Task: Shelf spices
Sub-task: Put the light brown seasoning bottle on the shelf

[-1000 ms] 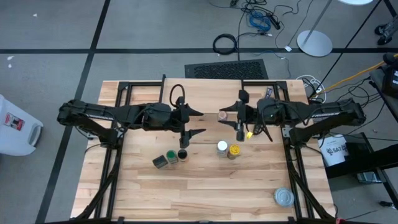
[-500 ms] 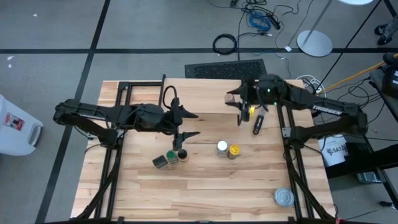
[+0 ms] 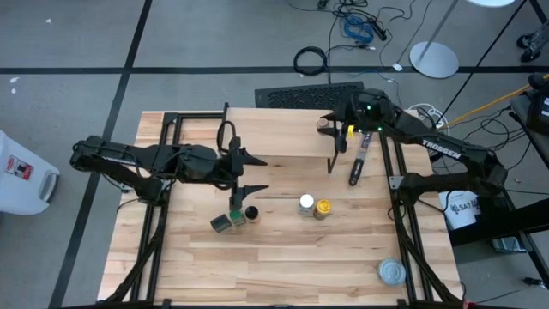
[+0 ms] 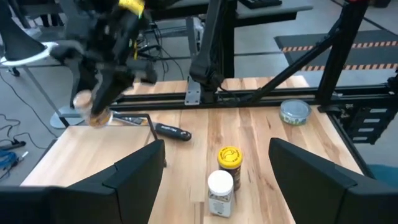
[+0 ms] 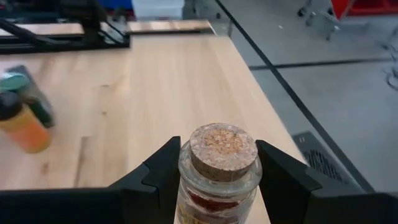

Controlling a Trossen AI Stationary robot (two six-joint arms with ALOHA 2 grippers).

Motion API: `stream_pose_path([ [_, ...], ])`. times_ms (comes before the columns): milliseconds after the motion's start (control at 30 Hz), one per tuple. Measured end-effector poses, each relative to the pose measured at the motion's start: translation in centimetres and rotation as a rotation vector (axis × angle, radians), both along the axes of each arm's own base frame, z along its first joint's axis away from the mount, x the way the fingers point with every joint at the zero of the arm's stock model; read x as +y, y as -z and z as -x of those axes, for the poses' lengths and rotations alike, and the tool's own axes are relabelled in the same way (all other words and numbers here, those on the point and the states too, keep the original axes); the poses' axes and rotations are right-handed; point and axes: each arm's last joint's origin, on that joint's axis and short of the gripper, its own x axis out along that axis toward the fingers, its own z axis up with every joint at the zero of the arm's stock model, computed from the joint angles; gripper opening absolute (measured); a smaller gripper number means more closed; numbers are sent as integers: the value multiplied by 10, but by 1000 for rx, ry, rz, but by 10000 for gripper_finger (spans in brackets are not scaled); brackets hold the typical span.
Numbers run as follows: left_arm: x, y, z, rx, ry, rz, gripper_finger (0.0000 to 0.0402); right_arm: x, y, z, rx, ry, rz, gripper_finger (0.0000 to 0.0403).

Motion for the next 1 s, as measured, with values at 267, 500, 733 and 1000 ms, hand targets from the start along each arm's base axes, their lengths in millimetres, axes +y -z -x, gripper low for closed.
stream_pose_path([
  [267,0,2,1,26,3,-9,297,-13,40,10,-41,36,-14,164],
  [500,0,2,1,26,7,-24,297,-17,41,16,-82,-71,-54,164],
  [733,-1,2,1,26,8,-24,297,-23,47,18,-57,-76,-40,164],
  [1000,-1,2,1,26,8,-25,297,-30,61,10,-15,-90,-63,164],
])
